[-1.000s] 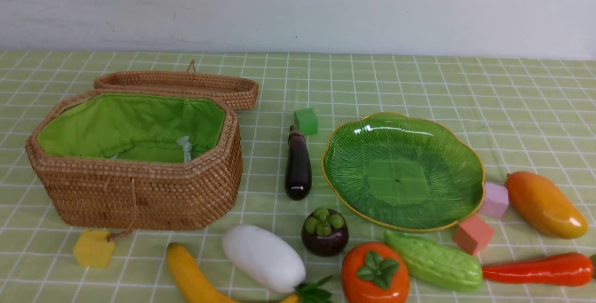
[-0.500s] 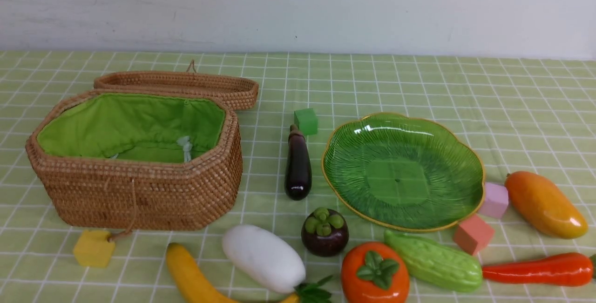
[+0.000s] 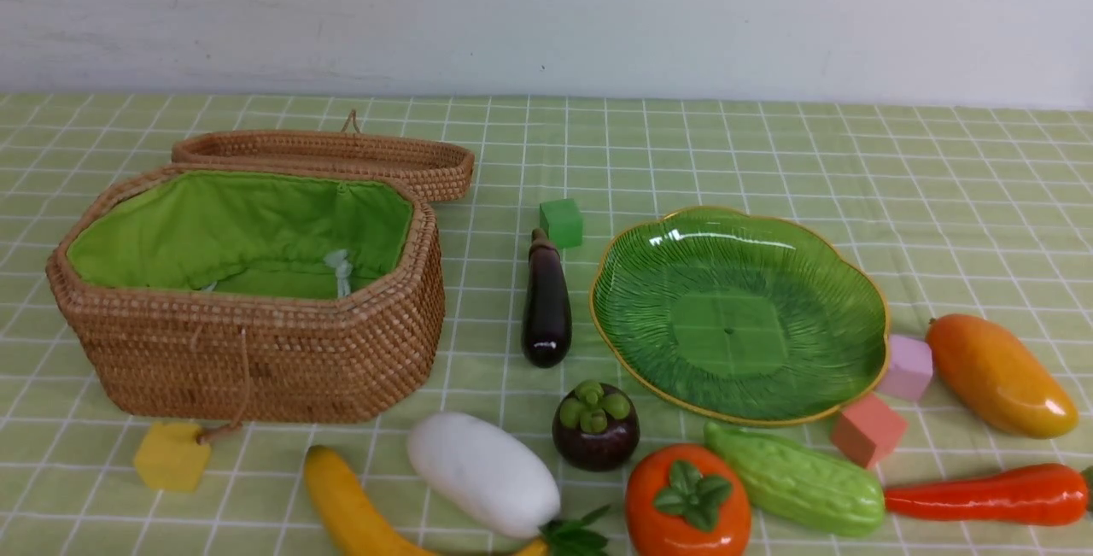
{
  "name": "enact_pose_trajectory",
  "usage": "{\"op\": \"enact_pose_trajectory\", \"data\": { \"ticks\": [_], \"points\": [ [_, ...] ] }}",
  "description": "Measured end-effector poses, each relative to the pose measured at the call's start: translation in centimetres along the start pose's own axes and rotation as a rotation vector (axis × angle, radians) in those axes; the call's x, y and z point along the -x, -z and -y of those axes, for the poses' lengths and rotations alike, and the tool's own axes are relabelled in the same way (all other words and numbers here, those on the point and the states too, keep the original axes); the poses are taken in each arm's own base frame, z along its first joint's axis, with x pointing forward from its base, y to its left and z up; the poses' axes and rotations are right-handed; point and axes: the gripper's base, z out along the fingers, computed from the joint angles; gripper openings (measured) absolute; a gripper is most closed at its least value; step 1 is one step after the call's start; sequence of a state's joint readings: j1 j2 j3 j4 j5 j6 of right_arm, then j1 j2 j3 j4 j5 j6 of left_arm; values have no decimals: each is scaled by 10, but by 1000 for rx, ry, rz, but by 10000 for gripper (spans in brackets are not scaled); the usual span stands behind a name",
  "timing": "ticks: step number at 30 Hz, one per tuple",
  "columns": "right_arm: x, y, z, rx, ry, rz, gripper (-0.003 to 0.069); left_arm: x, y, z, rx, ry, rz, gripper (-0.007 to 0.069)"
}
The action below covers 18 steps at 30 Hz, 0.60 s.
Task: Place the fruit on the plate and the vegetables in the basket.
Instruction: Use the left arm to grab a banana and put it into the right plate
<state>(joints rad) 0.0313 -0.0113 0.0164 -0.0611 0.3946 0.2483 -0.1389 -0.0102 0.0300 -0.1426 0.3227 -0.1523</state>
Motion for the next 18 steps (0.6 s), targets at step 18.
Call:
{"op": "enact_pose_trajectory", "data": {
  "ticks": [18],
  "points": [
    [3,0,2,-24,84,39,239,35,8,9,-172,623,284,212]
  ]
}}
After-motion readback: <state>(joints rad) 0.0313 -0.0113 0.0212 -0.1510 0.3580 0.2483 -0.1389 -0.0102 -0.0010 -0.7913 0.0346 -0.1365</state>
